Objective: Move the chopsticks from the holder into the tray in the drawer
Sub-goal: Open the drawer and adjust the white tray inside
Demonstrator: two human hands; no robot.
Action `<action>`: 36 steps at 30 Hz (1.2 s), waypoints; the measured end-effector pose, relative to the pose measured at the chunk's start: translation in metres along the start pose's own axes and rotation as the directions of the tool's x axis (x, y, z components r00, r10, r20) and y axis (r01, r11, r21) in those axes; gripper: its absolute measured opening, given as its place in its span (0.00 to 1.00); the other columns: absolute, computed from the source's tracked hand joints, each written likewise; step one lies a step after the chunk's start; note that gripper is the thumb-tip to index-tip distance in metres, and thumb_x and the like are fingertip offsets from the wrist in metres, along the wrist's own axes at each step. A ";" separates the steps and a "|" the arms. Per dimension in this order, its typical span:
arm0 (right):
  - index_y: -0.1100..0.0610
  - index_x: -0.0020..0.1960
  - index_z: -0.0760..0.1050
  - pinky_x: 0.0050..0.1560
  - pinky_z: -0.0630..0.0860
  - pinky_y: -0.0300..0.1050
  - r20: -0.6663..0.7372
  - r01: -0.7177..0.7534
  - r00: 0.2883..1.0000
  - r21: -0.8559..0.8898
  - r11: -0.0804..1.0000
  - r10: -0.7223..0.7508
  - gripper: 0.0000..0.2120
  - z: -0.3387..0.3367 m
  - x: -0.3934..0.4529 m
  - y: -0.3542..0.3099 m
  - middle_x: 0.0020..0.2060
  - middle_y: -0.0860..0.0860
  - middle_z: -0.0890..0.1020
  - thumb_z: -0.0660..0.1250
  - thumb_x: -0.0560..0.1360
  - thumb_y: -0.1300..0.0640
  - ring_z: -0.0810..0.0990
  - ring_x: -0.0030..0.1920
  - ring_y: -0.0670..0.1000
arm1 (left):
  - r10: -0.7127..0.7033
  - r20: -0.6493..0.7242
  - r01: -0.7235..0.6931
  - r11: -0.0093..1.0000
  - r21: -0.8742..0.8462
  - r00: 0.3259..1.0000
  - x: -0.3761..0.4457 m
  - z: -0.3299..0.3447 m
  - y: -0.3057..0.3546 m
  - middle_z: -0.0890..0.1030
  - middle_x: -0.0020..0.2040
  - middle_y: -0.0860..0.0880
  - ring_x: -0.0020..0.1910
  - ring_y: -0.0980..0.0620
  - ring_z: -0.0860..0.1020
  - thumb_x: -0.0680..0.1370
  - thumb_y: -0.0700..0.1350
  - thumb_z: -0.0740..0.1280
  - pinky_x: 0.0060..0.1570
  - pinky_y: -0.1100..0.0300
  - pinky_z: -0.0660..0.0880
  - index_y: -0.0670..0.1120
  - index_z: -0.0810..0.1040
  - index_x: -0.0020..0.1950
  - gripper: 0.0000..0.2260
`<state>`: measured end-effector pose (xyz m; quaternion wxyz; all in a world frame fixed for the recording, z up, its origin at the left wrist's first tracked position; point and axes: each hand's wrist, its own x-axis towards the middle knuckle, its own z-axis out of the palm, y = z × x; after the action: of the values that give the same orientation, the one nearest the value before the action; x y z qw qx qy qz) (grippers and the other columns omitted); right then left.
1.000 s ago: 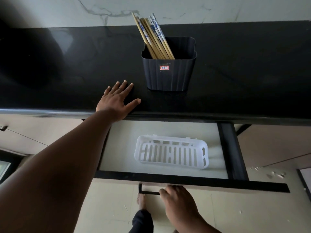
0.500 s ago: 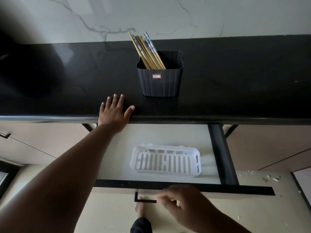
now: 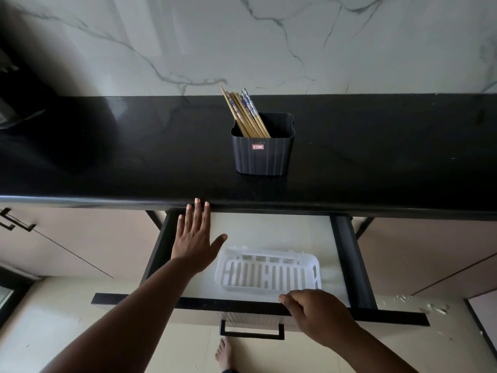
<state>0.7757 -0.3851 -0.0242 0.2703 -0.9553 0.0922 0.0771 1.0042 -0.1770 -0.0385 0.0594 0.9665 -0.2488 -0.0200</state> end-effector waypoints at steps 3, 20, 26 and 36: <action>0.44 0.36 0.75 0.37 0.73 0.38 0.075 -0.133 0.990 0.192 0.972 0.120 0.15 -0.003 0.007 0.002 0.29 0.41 0.79 0.59 0.77 0.39 0.77 0.33 0.41 | -0.043 0.044 0.046 0.996 -0.083 0.998 -0.010 0.005 0.006 0.27 0.74 0.46 0.74 0.45 0.29 0.79 0.64 0.53 0.73 0.49 0.34 0.49 0.27 0.73 0.40; 0.62 0.67 0.68 0.50 0.76 0.48 0.301 -0.790 0.591 0.403 0.462 0.748 0.20 -0.018 0.083 0.011 0.48 0.55 0.75 0.60 0.75 0.63 0.75 0.47 0.54 | -0.036 0.724 0.702 0.284 -0.653 0.689 -0.004 0.016 -0.005 0.73 0.63 0.45 0.64 0.44 0.72 0.79 0.55 0.64 0.62 0.52 0.71 0.41 0.69 0.68 0.23; 0.60 0.65 0.69 0.60 0.76 0.53 0.310 -0.789 0.585 0.430 0.438 0.749 0.19 -0.015 0.102 0.002 0.53 0.56 0.76 0.59 0.73 0.65 0.76 0.51 0.55 | -0.030 0.697 0.665 0.333 -0.669 0.717 0.017 0.014 -0.025 0.73 0.56 0.46 0.55 0.48 0.73 0.79 0.55 0.64 0.57 0.54 0.72 0.41 0.69 0.67 0.23; 0.57 0.74 0.62 0.40 0.72 0.42 0.118 -0.714 0.651 0.430 0.552 0.750 0.28 -0.031 0.105 -0.011 0.57 0.53 0.74 0.64 0.75 0.55 0.74 0.43 0.47 | 0.123 0.743 0.336 0.835 -0.436 0.657 0.033 -0.014 -0.033 0.63 0.76 0.43 0.74 0.44 0.63 0.78 0.64 0.59 0.71 0.50 0.60 0.44 0.58 0.77 0.34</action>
<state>0.8833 -0.4067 -0.0135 0.4175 -0.7445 0.5067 0.1215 1.0502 -0.1626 -0.0292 0.2198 0.8273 -0.1748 -0.4865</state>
